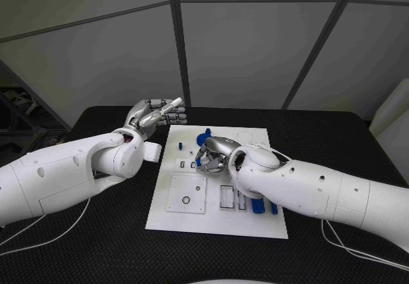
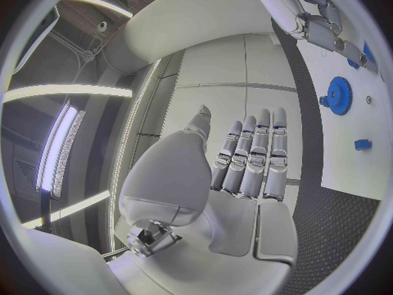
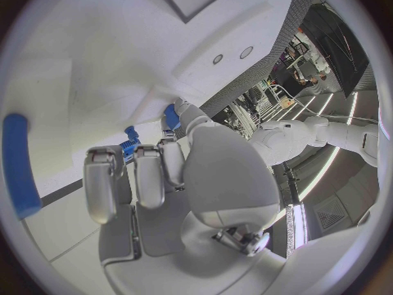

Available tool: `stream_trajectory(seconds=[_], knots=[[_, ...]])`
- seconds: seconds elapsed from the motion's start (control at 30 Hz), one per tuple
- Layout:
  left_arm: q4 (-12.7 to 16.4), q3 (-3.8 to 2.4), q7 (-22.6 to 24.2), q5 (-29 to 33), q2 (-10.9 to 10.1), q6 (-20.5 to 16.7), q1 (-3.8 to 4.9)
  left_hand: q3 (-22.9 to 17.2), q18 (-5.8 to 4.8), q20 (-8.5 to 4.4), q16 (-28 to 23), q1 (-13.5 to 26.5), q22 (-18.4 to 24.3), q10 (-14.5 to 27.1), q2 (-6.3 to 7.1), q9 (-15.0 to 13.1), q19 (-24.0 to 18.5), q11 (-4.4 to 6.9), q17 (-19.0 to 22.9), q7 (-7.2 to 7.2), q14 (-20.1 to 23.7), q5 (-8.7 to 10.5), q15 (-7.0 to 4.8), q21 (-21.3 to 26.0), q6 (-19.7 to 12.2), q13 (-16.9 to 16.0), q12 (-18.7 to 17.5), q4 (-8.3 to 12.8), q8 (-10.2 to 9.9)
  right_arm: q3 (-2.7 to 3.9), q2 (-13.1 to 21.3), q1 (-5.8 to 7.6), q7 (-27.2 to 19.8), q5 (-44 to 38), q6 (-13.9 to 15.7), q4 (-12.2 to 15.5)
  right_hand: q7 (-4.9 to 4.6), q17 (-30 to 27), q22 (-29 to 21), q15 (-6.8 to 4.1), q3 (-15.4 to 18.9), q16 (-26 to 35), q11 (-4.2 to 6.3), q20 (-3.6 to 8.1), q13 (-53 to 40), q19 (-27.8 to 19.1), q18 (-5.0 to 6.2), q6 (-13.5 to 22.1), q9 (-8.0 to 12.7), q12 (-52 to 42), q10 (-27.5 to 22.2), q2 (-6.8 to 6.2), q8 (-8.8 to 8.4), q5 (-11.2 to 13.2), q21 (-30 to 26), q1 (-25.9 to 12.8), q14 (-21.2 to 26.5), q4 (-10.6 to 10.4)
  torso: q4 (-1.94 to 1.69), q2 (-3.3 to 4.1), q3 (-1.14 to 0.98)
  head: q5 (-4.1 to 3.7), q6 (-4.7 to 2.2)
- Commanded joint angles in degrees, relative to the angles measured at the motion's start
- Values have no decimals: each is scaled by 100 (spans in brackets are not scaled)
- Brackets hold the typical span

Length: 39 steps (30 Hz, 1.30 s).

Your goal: Assemble the parts on the task board

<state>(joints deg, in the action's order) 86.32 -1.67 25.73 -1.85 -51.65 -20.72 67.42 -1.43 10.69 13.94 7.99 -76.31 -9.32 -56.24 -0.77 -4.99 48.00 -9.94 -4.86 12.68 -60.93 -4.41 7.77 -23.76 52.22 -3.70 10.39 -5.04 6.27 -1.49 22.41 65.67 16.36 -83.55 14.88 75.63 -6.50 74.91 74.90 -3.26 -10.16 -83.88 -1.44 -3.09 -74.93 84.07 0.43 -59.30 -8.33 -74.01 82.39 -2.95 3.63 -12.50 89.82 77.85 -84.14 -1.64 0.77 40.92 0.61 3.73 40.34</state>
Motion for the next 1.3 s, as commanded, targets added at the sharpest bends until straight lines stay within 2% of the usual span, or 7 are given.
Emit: stream_trajectory(seconds=[0.03,0.6,0.8,0.93,1.03,1.2,1.3], knots=[[1,-6,21,-19,-1,58,10,0,-33,-15,-37,9,6,-47,-65,-3,-32,3,5,-2,-26,25,-5,27,35,-5,-15,45,-33,-7,1,2,51,-51,-40,-1,9,326,1510,47,39,33,-8,-45,-358,593,-43,67,8,19,-42,-54,-17,-33,18,-30,-326,6,1,1,0,-1,2],[-6,-6,15,-19,1,62,10,6,-33,-15,-44,11,10,-48,-65,-1,-34,3,6,-2,-26,29,-4,27,35,-3,-24,54,-41,-7,-2,2,-28,-84,235,7,-66,287,1510,108,190,67,-81,-110,-143,593,-43,621,43,318,-204,-279,-13,159,18,-255,-316,-118,1,1,1,-1,-3],[-9,-6,-3,-20,-1,69,10,6,-33,-15,-45,12,10,-48,-66,-1,-34,3,6,-2,-26,29,-4,27,36,-3,-25,56,-42,-7,45,2,-178,-88,614,67,-118,263,1510,141,278,87,-125,-137,-41,593,-43,965,66,447,-270,-435,-16,225,18,-238,-310,-277,3,1,-3,4,-8],[-15,-6,-91,-97,-12,110,9,8,-27,-20,-39,16,12,-93,-86,-8,-21,15,0,-4,-65,28,-17,17,79,-8,-18,69,-33,-6,203,-4,-628,23,808,267,-143,180,1510,160,303,143,-147,-158,41,593,-43,1096,59,548,-324,-517,-3,281,18,-127,-288,-441,1,1,-8,9,-6],[-26,-6,-206,-283,-31,147,9,28,-8,-73,42,68,-13,-347,-134,-51,117,107,-47,-98,-287,30,-101,-74,320,-31,63,65,52,-2,418,-9,-1067,68,796,513,-173,121,1468,180,344,192,-177,-175,122,565,-31,1231,82,650,-385,-593,-10,492,-14,-12,-266,-617,-1,2,-9,18,-9],[-51,-6,-570,-725,-73,210,9,50,0,-267,269,131,-104,-853,-187,-116,487,326,-209,-317,-837,17,-316,-322,725,-54,201,32,171,12,912,-1,-1829,331,789,1034,-178,-21,1249,187,407,301,-182,-188,200,414,30,1203,103,736,-436,-682,20,547,-188,208,-223,-853,17,-10,1,39,-7],[-61,-6,-911,-1103,-98,299,9,48,-9,-441,485,136,-203,-1192,-206,-161,821,479,-390,-453,-1298,-8,-496,-561,960,-63,258,12,219,120,1219,15,-2128,612,715,1348,-157,-105,1100,176,401,375,-166,-182,274,311,72,1094,95,829,-493,-667,51,542,-312,343,-195,-896,24,-9,-3,43,-19]])
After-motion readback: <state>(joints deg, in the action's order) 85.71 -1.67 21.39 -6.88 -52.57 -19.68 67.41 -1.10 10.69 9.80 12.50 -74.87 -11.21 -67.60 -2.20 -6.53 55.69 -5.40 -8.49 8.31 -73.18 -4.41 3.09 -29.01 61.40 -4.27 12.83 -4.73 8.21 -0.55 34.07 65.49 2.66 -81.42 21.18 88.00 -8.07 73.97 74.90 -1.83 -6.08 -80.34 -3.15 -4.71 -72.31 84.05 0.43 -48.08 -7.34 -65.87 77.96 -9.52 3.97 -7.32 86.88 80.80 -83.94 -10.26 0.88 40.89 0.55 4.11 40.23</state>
